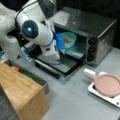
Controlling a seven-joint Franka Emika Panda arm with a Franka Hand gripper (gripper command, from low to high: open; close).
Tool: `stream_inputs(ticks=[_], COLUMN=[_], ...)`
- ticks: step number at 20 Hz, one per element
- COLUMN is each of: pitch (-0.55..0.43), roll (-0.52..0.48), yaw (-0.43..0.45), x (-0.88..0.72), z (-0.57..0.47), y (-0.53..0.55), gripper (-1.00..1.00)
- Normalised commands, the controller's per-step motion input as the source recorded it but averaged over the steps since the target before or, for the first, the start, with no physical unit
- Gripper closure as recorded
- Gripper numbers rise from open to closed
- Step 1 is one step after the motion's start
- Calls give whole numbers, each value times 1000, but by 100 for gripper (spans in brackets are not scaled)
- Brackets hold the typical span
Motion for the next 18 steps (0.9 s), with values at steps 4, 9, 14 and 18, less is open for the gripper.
stream_inputs(ticks=[4,9,14,18], pitch=[19,-32,-75,-104], roll=[-330,-176,-42,-4], yaw=[-251,-171,-94,-66], x=[51,-44,-111,-143], z=[-66,-50,-66,-112], y=[365,200,41,4], gripper=[-100,-100,-100,-100])
